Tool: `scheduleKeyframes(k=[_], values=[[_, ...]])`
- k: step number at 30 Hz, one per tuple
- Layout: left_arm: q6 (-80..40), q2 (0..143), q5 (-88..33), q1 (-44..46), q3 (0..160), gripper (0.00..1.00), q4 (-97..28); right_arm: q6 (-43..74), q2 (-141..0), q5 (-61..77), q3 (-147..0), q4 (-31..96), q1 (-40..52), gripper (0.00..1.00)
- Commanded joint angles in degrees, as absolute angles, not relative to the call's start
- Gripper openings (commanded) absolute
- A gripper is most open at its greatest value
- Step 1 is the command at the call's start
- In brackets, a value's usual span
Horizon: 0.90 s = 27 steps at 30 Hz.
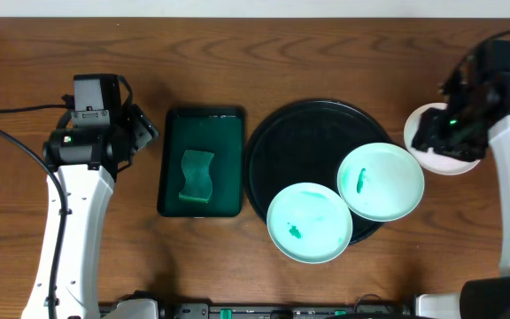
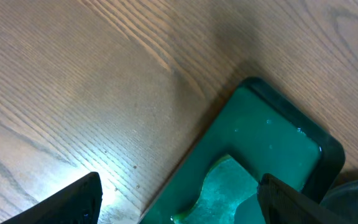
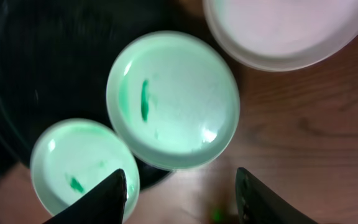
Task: Clean dirty plates on tray and stack at the side
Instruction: 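Move the right gripper to the right plate on the black tray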
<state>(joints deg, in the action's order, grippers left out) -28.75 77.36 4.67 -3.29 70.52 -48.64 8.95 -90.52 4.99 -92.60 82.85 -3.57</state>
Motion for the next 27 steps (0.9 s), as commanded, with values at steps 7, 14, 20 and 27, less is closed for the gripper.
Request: scheduleKeyframes(k=[7, 14, 20, 27], values=[[-29.2, 77.5, 5.0, -3.5, 71.1, 0.81, -48.8, 17.6, -90.4, -11.4, -83.5, 84.6, 1.1, 0.56], [-29.2, 77.5, 5.0, -3.5, 71.1, 0.8, -48.8, 21.7, -90.4, -19.2, -70.6, 73.9, 0.9, 0.68], [-29.2, 77.5, 5.0, -3.5, 71.1, 0.8, -48.8, 23.1, -90.4, -19.0, -65.4, 64.9, 0.0, 0.51], [-29.2, 77.5, 5.0, -3.5, 71.1, 0.8, -48.8, 23.1, -90.4, -19.1, -59.9, 56.4, -1.4, 0.35]])
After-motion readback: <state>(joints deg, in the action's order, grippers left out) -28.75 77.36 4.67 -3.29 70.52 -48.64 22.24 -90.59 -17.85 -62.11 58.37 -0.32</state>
